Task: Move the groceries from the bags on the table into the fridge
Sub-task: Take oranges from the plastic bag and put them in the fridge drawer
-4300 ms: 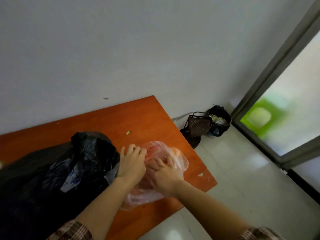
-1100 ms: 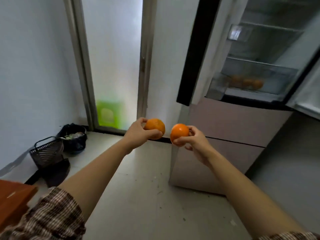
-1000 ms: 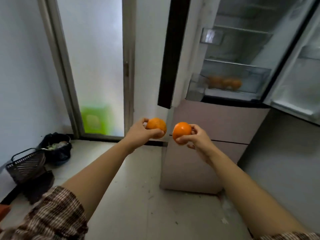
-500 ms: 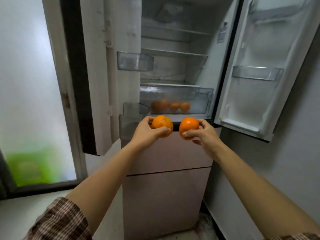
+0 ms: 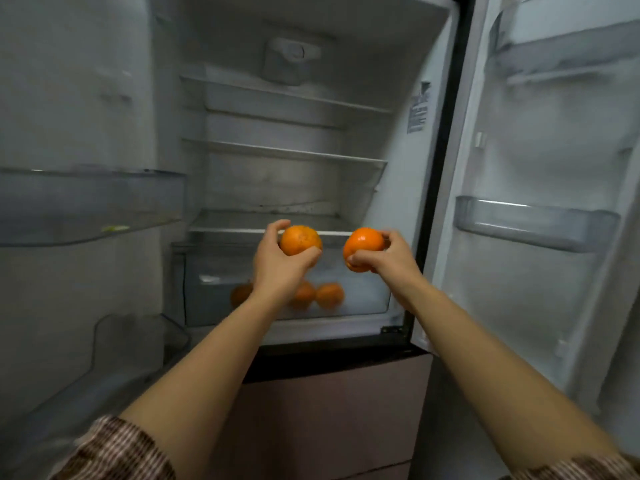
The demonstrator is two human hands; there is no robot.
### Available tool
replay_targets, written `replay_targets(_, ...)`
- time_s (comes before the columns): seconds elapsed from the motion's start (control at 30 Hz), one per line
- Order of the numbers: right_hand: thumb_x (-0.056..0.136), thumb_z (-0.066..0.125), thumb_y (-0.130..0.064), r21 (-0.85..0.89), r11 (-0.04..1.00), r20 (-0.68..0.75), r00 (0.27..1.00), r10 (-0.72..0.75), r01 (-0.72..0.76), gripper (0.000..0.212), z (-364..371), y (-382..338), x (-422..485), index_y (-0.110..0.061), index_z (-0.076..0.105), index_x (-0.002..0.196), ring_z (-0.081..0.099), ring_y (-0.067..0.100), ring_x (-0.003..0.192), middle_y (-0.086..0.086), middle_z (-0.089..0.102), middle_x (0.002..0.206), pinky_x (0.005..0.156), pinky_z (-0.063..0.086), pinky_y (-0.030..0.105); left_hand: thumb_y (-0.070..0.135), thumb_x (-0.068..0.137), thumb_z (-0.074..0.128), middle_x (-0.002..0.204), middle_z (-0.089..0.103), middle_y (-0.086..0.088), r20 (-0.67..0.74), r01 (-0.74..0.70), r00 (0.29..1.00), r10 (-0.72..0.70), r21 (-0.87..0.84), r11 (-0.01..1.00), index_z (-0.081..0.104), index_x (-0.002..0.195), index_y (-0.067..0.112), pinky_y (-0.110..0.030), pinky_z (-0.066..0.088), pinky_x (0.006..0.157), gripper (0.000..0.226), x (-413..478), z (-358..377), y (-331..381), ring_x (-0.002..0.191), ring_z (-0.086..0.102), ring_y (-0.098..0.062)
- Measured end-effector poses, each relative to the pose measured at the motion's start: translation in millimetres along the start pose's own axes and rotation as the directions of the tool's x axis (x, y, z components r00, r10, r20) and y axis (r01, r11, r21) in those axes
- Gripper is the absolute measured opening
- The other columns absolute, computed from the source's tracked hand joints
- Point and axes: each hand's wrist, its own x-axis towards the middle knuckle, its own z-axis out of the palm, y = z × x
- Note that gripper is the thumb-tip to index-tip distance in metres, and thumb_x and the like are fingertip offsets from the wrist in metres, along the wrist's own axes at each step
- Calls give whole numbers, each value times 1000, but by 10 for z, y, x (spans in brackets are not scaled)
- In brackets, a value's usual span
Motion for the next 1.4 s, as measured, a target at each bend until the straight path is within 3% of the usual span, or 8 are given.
replay_targets(0.23, 70, 80, -21, -142, 982, 47, 992, -121, 127, 56, 29, 195, 1318, -24, 47, 116, 52, 17, 95, -3, 49, 108, 75, 45, 30, 32, 67, 82, 106, 58, 4, -35, -108, 992, 118, 201, 974, 55, 124, 32, -35, 50, 89, 63, 1000, 540, -246, 99, 60, -18)
replay_targets(0.47, 62, 76, -24, -557, 829, 265, 956, 124, 47, 43, 154, 629, 2050, -16, 52, 98, 58, 20, 77, 5, 64, 90, 63, 48, 28, 34, 69, 74, 109, 62, -3, 101, 56, 983, -152, 625, 778, 57, 118, 27, -28, 42, 74, 53, 1706, 1079, -537, 94, 53, -20)
replay_targets(0.73, 80, 64, -23, -776, 627, 428, 678, 598, -63, 17, 172, 620, 2188, -6, 69, 81, 55, 22, 54, 9, 62, 53, 46, 43, 23, 27, 83, 69, 93, 72, -12, 335, 94, 668, -665, 848, 522, 67, 113, 8, -32, 58, 68, 35, 2015, 1261, -714, 79, 70, -23)
replay_targets(0.9, 86, 57, -24, -804, 589, 416, 626, 660, -87, 20, 213, 603, 2134, -7, 65, 91, 58, 35, 82, 22, 60, 94, 63, 49, 30, 31, 88, 62, 88, 69, -13, 263, 142, 603, -753, 894, 426, 69, 110, 7, -28, 52, 59, 33, 2037, 1237, -755, 67, 63, -22)
replay_targets(1.03, 90, 50, -22, -803, 590, 441, 582, 683, -83, 24, 201, 581, 2128, -4, 66, 90, 62, 42, 94, 17, 69, 78, 71, 52, 34, 35, 92, 56, 79, 69, -6, 308, 166, 535, -787, 875, 455, 71, 83, 12, -30, 51, 67, 29, 1932, 1219, -646, 68, 64, -21)
replay_targets(1.13, 85, 51, -25, -790, 606, 427, 628, 650, -90, 32, 230, 645, 2137, 0, 67, 98, 66, 35, 82, 22, 70, 95, 66, 52, 31, 34, 91, 55, 74, 70, -6, 326, 167, 633, -702, 828, 535, 68, 79, 8, -31, 51, 66, 31, 1890, 1217, -652, 64, 62, -21)
replay_targets(1.27, 79, 55, -29, -706, 705, 250, 955, 162, 66, 22, 264, 764, 2078, -10, 65, 82, 65, 32, 75, 15, 69, 85, 60, 48, 30, 32, 85, 56, 78, 68, -8, 219, -80, 962, -162, 795, 601, 71, 87, 12, -30, 47, 61, 25, 1765, 1203, -607, 75, 65, -26)
replay_targets(1.4, 89, 50, -34, -633, 723, 1, 934, -357, 276, 21, 261, 909, 1726, -19, 64, 86, 60, 31, 85, 8, 67, 88, 71, 42, 35, 34, 87, 49, 100, 70, -3, 126, -289, 946, 300, 749, 596, 69, 103, 19, -34, 45, 77, 30, 1308, 997, -633, 103, 59, -25)
